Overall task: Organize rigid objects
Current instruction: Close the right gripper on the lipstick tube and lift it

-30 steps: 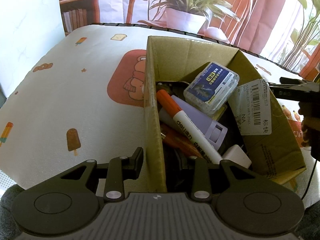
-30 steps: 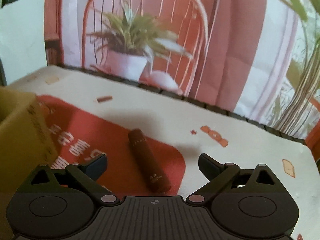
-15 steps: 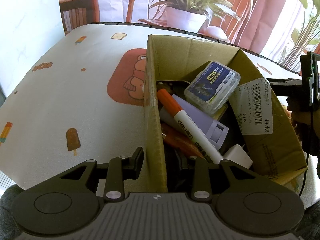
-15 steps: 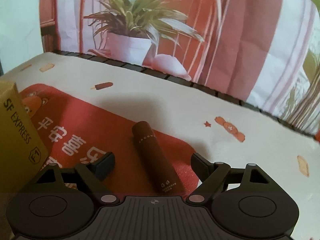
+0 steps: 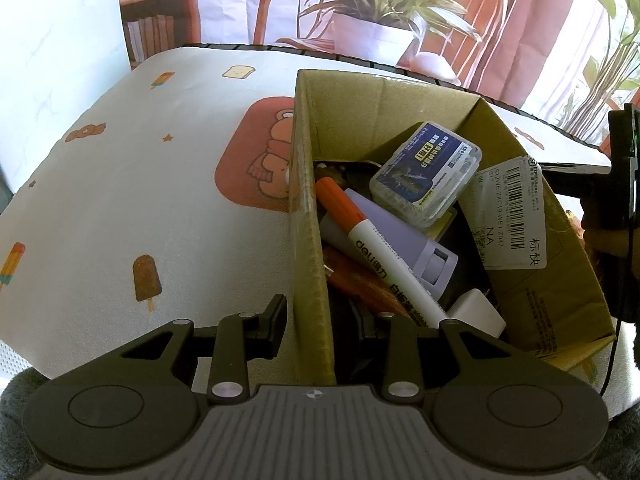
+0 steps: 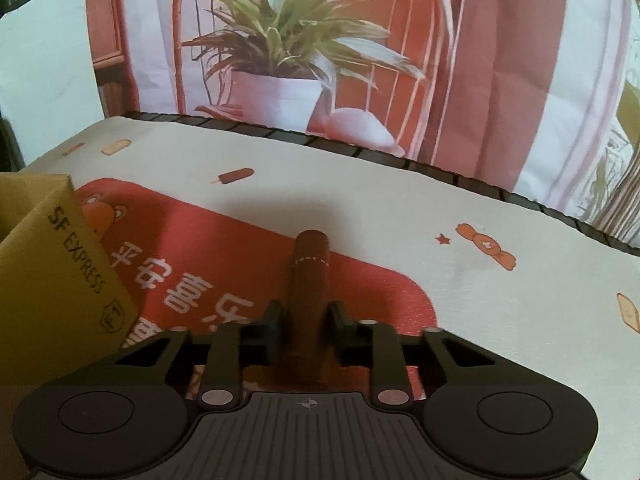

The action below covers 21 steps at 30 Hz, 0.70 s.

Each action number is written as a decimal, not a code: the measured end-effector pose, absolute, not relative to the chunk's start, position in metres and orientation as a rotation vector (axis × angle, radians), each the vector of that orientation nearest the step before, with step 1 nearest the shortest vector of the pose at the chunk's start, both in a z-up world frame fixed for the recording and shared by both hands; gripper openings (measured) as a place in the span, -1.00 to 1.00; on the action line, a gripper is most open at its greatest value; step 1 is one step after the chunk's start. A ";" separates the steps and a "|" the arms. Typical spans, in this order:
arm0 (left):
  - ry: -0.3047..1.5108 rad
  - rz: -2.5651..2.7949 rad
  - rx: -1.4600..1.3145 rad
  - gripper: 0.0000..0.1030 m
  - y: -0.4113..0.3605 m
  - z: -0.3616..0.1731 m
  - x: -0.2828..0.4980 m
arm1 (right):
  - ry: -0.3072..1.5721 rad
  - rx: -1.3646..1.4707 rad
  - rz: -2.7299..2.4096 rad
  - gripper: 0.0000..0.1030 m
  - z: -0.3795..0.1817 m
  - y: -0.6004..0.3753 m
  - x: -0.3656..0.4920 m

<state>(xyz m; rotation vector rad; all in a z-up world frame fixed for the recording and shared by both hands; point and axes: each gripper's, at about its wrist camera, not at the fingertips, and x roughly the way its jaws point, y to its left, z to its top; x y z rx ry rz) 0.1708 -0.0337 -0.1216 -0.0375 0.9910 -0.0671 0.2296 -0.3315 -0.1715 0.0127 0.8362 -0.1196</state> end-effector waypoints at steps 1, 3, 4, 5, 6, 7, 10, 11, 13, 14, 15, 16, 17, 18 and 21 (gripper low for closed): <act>0.991 -0.067 -0.038 -0.33 -0.034 -0.122 0.170 | 0.833 0.009 -0.132 -0.60 -0.172 -0.329 0.229; 0.990 -0.067 -0.037 -0.33 -0.034 -0.122 0.171 | 0.825 0.022 -0.152 -0.60 -0.172 -0.327 0.226; 0.990 -0.067 -0.038 -0.33 -0.034 -0.121 0.171 | 0.827 0.042 -0.152 -0.60 -0.171 -0.326 0.224; 0.990 -0.068 -0.039 -0.33 -0.033 -0.121 0.171 | 0.828 0.059 -0.146 -0.60 -0.170 -0.325 0.222; 0.990 -0.068 -0.040 -0.33 -0.033 -0.121 0.170 | 0.829 0.072 -0.139 -0.60 -0.170 -0.324 0.219; 0.990 -0.068 -0.041 -0.33 -0.033 -0.121 0.170 | 0.830 0.087 -0.129 -0.60 -0.169 -0.323 0.216; 0.989 -0.070 -0.041 -0.33 -0.033 -0.121 0.171 | 0.824 0.189 -0.103 -0.60 -0.167 -0.323 0.202; 0.989 -0.070 -0.042 -0.33 -0.033 -0.121 0.170 | 0.817 0.239 -0.098 -0.60 -0.166 -0.324 0.196; 0.989 -0.071 -0.043 -0.33 -0.033 -0.121 0.171 | 0.786 0.336 -0.094 -0.60 -0.162 -0.326 0.183; 0.989 -0.072 -0.043 -0.33 -0.032 -0.121 0.171 | 0.764 0.378 -0.090 -0.60 -0.160 -0.327 0.176; 0.989 -0.072 -0.043 -0.33 -0.033 -0.121 0.170 | 0.742 0.412 -0.086 -0.60 -0.157 -0.327 0.170; 0.989 -0.071 -0.043 -0.33 -0.032 -0.121 0.171 | 0.720 0.440 -0.082 -0.60 -0.152 -0.326 0.164; 0.990 -0.071 -0.044 -0.33 -0.033 -0.121 0.171 | 0.703 0.459 -0.081 -0.60 -0.147 -0.325 0.160; 0.990 -0.072 -0.043 -0.33 -0.033 -0.121 0.171 | 0.675 0.473 -0.077 -0.60 -0.141 -0.323 0.155; 0.990 -0.073 -0.043 -0.33 -0.033 -0.121 0.171 | 0.609 0.498 -0.060 -0.60 -0.120 -0.319 0.145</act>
